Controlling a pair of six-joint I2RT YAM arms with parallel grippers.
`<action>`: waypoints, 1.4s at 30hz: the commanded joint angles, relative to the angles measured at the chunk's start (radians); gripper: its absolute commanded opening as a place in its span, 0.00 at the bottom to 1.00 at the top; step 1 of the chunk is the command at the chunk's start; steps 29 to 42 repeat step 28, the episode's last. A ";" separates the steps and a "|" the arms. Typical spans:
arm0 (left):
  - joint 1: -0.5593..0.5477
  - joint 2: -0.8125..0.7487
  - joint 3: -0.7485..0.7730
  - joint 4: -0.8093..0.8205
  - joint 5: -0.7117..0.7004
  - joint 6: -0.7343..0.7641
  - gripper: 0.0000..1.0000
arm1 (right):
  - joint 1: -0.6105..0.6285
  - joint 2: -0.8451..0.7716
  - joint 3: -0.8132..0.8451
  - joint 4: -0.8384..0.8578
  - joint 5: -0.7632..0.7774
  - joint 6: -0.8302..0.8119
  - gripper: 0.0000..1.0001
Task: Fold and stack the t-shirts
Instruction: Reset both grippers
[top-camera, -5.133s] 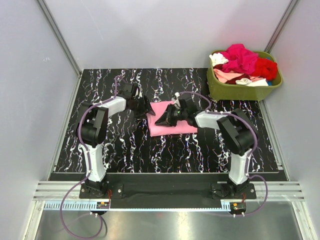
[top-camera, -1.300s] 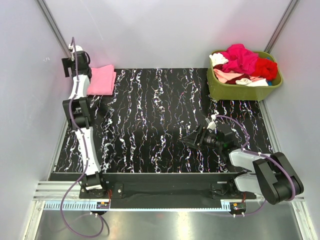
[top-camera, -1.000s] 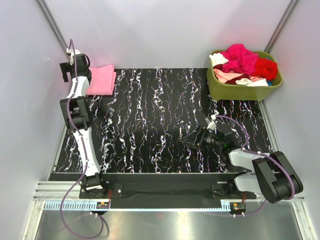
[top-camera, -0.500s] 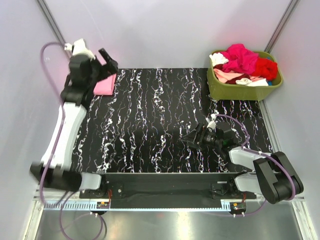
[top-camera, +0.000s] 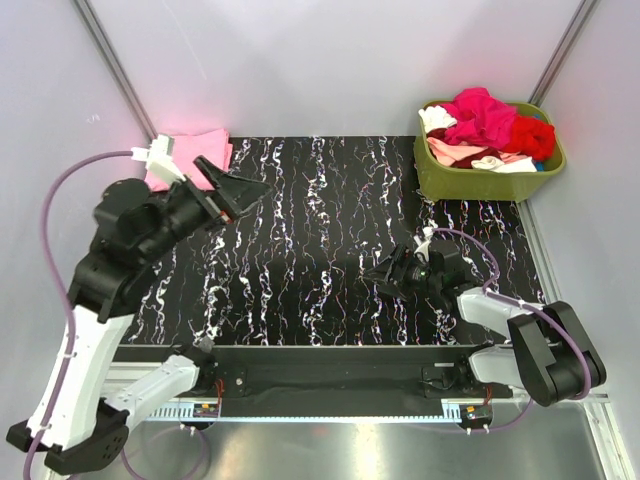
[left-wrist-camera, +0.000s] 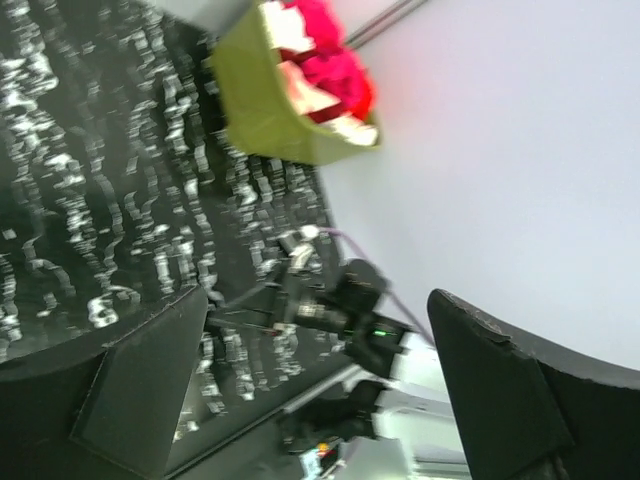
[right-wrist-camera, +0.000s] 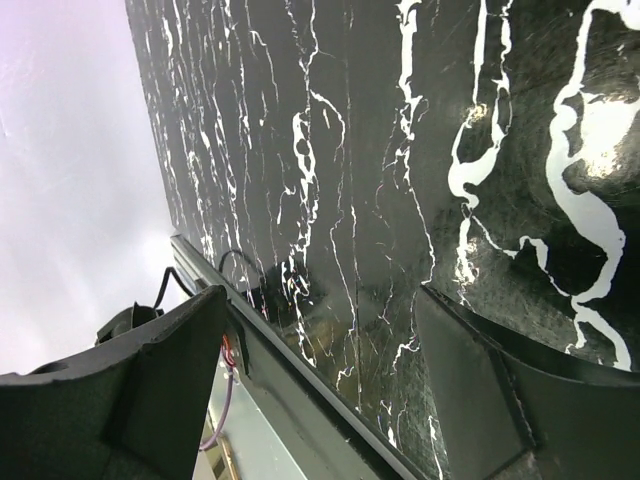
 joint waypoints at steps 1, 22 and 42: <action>-0.002 -0.002 0.108 0.031 0.070 -0.057 0.99 | 0.005 0.012 0.046 -0.036 0.044 -0.018 0.83; -0.002 0.087 0.286 0.027 -0.012 -0.008 0.99 | 0.008 0.052 0.081 -0.058 0.021 -0.035 1.00; -0.001 0.064 0.290 0.020 -0.072 -0.012 0.99 | 0.008 0.064 0.089 -0.056 0.014 -0.038 1.00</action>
